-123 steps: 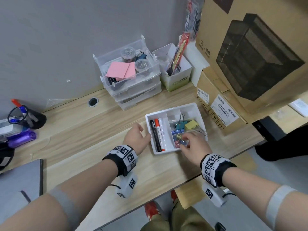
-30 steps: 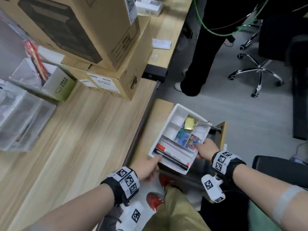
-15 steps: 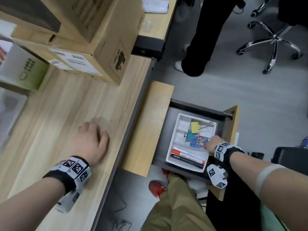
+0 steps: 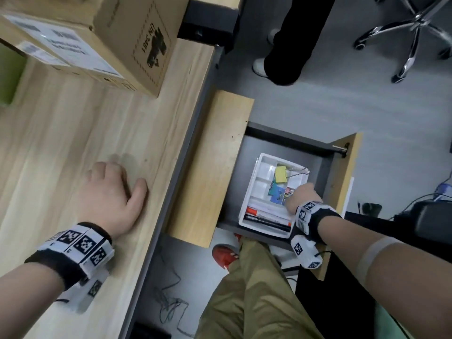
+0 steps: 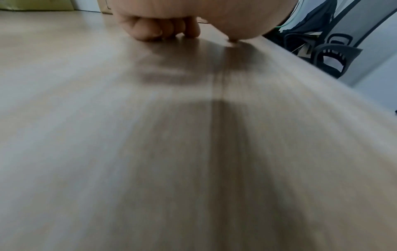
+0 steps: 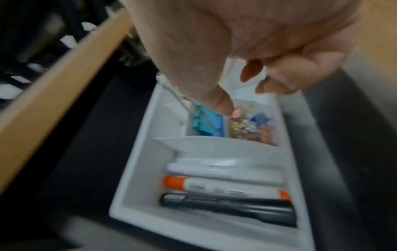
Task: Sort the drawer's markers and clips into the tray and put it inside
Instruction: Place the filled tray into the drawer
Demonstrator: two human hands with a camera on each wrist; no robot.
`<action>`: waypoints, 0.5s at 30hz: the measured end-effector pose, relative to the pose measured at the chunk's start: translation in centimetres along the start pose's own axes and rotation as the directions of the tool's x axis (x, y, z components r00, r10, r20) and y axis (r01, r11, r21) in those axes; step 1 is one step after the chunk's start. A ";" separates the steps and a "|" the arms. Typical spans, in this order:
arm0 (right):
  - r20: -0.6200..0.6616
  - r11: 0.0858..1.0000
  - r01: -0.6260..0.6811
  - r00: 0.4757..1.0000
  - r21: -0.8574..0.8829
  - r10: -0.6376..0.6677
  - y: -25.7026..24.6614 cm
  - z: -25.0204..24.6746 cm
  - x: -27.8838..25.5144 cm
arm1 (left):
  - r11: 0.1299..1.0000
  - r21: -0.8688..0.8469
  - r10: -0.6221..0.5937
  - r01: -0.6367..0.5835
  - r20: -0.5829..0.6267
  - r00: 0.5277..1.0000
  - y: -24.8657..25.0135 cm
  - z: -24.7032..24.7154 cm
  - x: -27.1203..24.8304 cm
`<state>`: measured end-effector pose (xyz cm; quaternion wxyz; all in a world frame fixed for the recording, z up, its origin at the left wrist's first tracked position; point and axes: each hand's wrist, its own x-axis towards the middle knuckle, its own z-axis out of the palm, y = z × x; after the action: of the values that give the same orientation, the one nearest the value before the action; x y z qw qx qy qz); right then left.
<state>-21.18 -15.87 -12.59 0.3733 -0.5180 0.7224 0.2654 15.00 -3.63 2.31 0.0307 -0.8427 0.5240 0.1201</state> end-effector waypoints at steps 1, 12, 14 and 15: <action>-0.039 0.999 0.042 0.998 -0.001 -0.042 -0.7 0.0 -1.1 | 1.000 0.023 0.008 -0.008 0.029 1.000 0.0 -0.2 0.1; 0.232 0.625 0.577 0.804 -0.525 -0.548 -6.2 4.9 -5.8 | 0.993 0.092 0.057 -0.077 0.200 0.978 0.2 -1.9 1.9; 0.225 0.620 0.534 0.832 -0.575 -0.507 -5.6 5.1 -5.6 | 0.992 0.107 0.048 -0.073 0.218 0.975 0.1 -2.0 2.0; 0.210 0.626 0.521 0.839 -0.580 -0.503 -5.2 5.2 -5.4 | 0.991 0.114 0.041 -0.068 0.226 0.973 0.1 -1.9 2.0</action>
<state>-13.90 -10.59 -11.19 0.2528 -0.7902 0.4127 0.3761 16.10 -5.76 3.73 0.1371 -0.8056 0.5466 0.1827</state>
